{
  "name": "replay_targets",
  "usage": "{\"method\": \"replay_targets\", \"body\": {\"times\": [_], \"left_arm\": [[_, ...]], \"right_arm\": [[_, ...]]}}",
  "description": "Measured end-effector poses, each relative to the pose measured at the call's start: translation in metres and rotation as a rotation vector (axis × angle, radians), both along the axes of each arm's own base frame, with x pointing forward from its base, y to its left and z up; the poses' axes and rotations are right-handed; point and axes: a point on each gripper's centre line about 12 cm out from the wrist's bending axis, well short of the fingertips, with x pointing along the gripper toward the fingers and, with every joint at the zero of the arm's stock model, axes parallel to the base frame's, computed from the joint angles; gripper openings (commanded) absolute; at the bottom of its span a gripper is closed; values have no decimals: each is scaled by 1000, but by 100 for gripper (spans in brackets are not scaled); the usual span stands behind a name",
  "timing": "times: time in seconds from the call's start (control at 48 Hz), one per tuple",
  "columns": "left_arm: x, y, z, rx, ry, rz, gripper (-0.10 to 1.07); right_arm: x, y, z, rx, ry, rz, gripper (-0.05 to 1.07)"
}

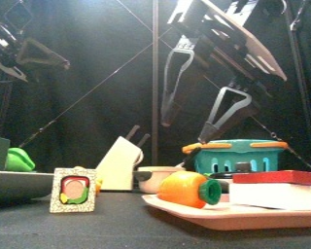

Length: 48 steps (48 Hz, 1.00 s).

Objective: Grab cleaver handle

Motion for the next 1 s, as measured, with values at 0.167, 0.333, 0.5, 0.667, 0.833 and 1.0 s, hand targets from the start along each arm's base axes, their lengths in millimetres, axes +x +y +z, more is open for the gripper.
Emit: {"method": "replay_targets", "body": {"times": [0.167,0.333,0.5,0.667,0.833,1.0], "left_arm": [[0,0,0,-1,0,-1,1],[0,0,0,-1,0,-1,1],[0,0,0,-1,0,1,1],[0,0,0,-1,0,1,1],[0,1,0,-1,0,4,1],[0,3,-1,-1,3,18,1]], "right_arm": [[-10,-16,18,-30,-40,10,94],[-21,-46,37,-73,-94,7,94],[-33,-90,48,-42,-152,-16,94],[-46,-132,50,31,-220,-12,94],[-62,-171,54,112,-310,-11,94],[-74,-196,53,163,-362,-25,94]]}}
